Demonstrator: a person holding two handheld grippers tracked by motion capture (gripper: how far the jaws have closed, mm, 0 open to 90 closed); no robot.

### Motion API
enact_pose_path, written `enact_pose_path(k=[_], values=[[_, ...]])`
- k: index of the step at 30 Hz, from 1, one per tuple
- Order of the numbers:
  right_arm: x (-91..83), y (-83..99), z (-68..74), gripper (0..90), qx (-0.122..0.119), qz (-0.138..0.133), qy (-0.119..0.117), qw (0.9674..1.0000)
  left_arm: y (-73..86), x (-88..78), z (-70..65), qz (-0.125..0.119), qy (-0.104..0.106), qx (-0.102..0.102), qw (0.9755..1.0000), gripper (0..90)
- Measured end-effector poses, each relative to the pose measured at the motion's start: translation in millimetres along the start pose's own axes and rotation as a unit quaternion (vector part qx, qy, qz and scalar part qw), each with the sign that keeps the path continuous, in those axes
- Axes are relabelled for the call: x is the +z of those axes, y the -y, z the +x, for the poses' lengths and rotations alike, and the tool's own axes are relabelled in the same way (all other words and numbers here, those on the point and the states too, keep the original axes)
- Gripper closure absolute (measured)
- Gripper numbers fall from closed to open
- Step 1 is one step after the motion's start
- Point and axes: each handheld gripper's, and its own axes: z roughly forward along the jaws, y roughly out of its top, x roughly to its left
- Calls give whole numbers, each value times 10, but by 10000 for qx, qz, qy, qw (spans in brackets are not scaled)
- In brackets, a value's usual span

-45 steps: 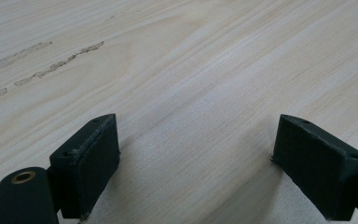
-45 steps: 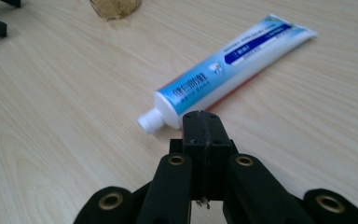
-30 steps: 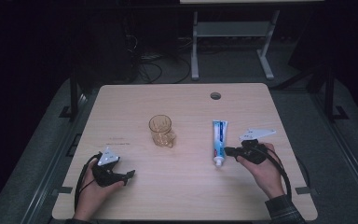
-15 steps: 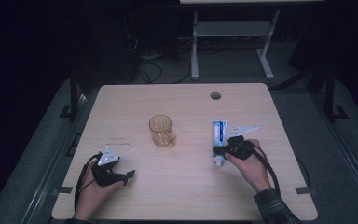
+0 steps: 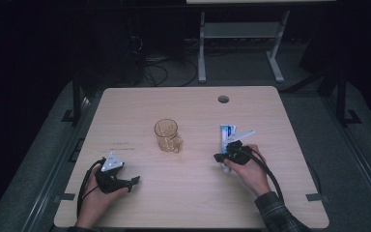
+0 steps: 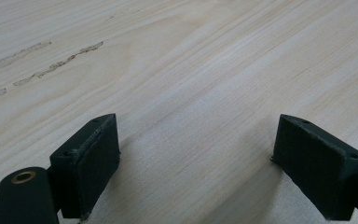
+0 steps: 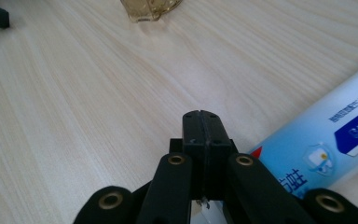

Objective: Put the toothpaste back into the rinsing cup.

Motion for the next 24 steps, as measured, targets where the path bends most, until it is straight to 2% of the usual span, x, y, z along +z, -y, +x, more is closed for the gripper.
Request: enact_pose_path(k=[8,24], values=[[25,34,-10,897,-74,156,60,9998,0,0,0,1,0,4,10000,133],[-102,155,-133,897,72,160,164,9997,0,0,0,1,0,6,10000,133]])
